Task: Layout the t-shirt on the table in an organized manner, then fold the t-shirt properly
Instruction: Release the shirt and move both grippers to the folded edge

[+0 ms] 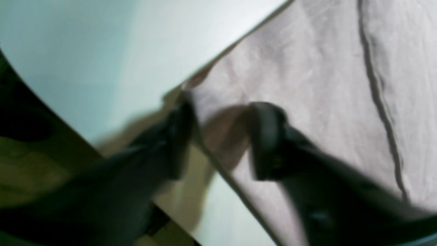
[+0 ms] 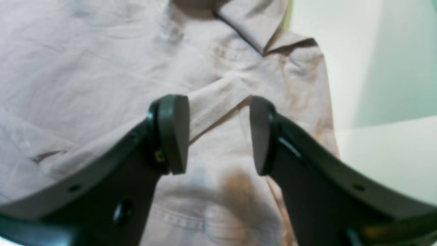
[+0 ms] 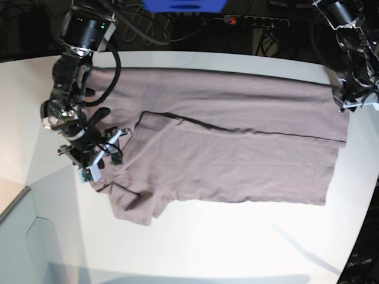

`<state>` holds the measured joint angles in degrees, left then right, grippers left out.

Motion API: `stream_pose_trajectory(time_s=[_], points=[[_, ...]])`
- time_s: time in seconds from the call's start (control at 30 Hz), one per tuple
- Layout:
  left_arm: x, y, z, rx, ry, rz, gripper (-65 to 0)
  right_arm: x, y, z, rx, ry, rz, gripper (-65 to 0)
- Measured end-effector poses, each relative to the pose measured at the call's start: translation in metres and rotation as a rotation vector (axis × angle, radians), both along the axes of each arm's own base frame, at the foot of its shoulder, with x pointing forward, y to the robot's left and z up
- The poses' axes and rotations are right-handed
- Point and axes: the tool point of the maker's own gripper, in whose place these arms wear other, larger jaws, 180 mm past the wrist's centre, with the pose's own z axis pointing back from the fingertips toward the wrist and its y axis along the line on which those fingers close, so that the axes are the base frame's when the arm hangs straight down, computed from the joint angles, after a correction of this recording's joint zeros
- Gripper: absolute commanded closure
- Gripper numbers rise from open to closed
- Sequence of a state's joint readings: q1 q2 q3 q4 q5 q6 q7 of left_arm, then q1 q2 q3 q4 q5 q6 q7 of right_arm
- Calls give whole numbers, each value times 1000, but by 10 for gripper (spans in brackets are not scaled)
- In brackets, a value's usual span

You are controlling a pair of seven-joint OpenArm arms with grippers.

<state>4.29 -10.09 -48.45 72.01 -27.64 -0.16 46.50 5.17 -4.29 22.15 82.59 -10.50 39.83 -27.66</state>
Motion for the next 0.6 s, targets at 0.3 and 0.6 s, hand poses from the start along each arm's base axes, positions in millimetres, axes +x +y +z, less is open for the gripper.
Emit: stream_pose_trajectory(time_s=[0.3,0.6], points=[[40,12,69,136,-164,-35,-528,12,-16,-1,-21,7,0,-294],[128,-29,111,132,-310,-173,-528,22,-44,-10,-55,49,-7,-293]])
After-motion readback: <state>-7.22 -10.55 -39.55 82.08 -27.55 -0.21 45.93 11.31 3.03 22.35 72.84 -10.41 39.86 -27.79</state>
